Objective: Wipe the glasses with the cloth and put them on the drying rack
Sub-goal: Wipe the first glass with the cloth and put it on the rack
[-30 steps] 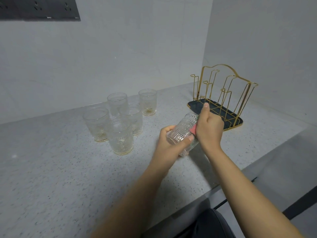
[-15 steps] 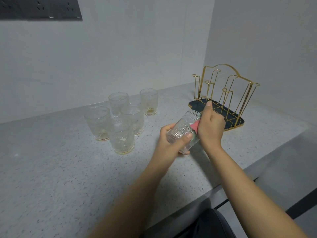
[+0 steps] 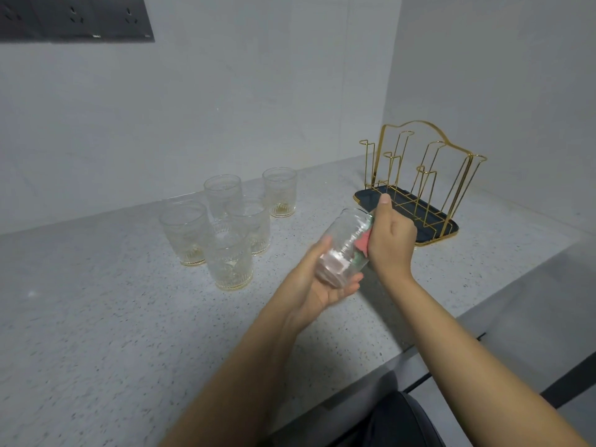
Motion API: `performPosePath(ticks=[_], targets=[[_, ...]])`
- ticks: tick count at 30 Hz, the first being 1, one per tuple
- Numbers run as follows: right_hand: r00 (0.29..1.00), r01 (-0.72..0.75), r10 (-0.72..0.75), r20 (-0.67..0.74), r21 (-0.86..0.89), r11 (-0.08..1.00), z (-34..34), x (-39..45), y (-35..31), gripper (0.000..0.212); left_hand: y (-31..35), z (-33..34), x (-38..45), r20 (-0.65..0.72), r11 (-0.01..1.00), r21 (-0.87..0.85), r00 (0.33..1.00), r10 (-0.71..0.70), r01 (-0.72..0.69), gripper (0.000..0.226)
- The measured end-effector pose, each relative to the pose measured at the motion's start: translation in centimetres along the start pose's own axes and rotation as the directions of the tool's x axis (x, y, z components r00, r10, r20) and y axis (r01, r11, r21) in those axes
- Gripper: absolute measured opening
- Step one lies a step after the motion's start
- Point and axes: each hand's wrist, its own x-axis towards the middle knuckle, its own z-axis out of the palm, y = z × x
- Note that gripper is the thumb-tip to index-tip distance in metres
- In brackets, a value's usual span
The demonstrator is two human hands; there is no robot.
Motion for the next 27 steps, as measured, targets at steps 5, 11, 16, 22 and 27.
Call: performPosePath(ticks=[5,11,16,22,27], targets=[[0.999,-0.04,0.04,-0.035,-0.005,0.999,0.1,0.4,-0.2,0.059,-0.1,0.4,0.1,0.03,1.0,0.023,0.999,-0.021,0.02,0.058],[0.998,-0.047,0.045,-0.035,-0.054,0.997,0.5,0.5,-0.4,0.058,-0.5,0.1,0.6,-0.097,0.975,0.163,0.981,0.167,-0.15,0.067],[0.999,-0.019,0.02,-0.044,0.011,1.0,0.5,0.8,-0.6,0.058,0.4,0.4,-0.1,0.018,0.994,-0.045,0.995,-0.103,0.103,0.069],[0.996,-0.056,0.053,-0.067,-0.035,0.998,0.7,1.0,-0.7,0.057,-0.7,0.2,0.7,-0.091,0.936,0.26,0.959,0.267,-0.236,0.056],[1.0,-0.004,0.005,-0.028,0.038,0.999,0.5,0.7,-0.8,0.056,0.3,0.4,-0.2,0.034,0.986,-0.117,0.993,-0.111,0.115,0.065]])
